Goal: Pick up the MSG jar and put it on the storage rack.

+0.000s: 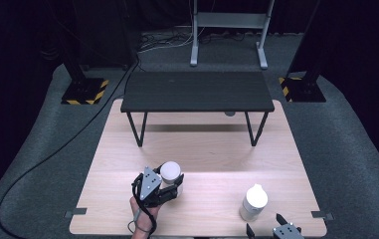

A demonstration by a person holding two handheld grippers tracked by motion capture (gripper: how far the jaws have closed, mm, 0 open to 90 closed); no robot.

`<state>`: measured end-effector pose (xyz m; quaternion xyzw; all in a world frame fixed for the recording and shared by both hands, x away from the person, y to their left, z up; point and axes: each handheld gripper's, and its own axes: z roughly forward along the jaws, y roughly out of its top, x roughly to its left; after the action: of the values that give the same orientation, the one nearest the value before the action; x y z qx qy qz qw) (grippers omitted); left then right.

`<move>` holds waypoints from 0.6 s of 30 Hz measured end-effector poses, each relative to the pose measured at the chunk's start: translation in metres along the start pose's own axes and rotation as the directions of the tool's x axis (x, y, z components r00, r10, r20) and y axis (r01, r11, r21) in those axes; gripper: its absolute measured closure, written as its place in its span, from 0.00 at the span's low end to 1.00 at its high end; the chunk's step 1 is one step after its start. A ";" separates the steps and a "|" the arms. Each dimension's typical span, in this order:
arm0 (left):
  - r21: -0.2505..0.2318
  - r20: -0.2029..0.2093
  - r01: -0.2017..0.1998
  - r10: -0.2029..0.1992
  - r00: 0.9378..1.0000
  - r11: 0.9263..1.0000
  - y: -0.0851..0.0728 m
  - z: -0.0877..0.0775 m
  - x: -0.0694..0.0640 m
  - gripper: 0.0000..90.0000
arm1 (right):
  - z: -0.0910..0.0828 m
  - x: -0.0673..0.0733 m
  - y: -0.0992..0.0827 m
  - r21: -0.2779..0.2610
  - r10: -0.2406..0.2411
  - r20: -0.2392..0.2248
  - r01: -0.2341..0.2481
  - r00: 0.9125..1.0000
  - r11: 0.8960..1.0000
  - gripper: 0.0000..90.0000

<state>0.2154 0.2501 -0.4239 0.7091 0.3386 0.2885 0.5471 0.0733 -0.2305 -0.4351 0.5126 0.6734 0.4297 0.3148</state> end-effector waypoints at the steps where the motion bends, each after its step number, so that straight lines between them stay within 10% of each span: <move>1: 0.002 -0.002 -0.001 0.001 1.000 1.000 0.001 0.000 0.001 0.38 | 0.000 0.000 0.000 0.000 0.000 0.000 0.000 1.000 1.000 0.00; 18: 0.008 -0.035 0.005 -0.004 0.999 1.000 0.009 0.000 0.014 0.38 | -0.001 -0.001 0.001 0.002 -0.002 0.006 0.002 1.000 1.000 0.00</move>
<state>0.2256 0.2600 -0.4143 0.7054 0.3507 0.2981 0.5390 0.0725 -0.2315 -0.4339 0.5138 0.6734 0.4272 0.3165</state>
